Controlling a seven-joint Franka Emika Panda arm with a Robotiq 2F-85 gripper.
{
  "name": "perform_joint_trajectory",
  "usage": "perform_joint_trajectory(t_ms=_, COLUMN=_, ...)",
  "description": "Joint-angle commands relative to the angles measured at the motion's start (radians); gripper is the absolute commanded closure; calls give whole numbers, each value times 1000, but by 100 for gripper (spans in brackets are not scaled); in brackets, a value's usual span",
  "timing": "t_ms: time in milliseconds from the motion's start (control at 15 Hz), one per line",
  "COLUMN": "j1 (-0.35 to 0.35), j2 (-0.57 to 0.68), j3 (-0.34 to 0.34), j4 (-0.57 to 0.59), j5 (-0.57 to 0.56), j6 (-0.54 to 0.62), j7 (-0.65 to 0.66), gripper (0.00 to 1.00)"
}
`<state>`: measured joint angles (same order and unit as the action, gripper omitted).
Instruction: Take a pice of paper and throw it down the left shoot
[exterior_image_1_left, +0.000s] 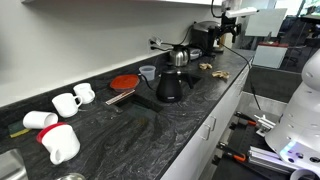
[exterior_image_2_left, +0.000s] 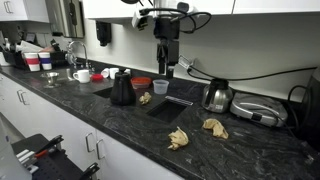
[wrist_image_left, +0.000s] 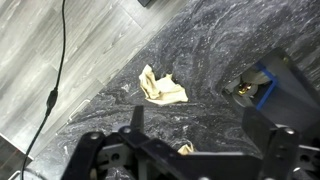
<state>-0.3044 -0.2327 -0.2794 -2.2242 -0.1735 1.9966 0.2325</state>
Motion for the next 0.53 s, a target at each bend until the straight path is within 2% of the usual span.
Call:
perform_joint_trajectory(t_ms=0, j1=-14, j2=20, j3=-2, j4=4, j5=-1, j6=17, j7=3, gripper=0)
perform_joint_trajectory(t_ms=467, j1=-15, j2=33, j3=1, j4=16, j5=-2, j6=23, j7=21, gripper=0)
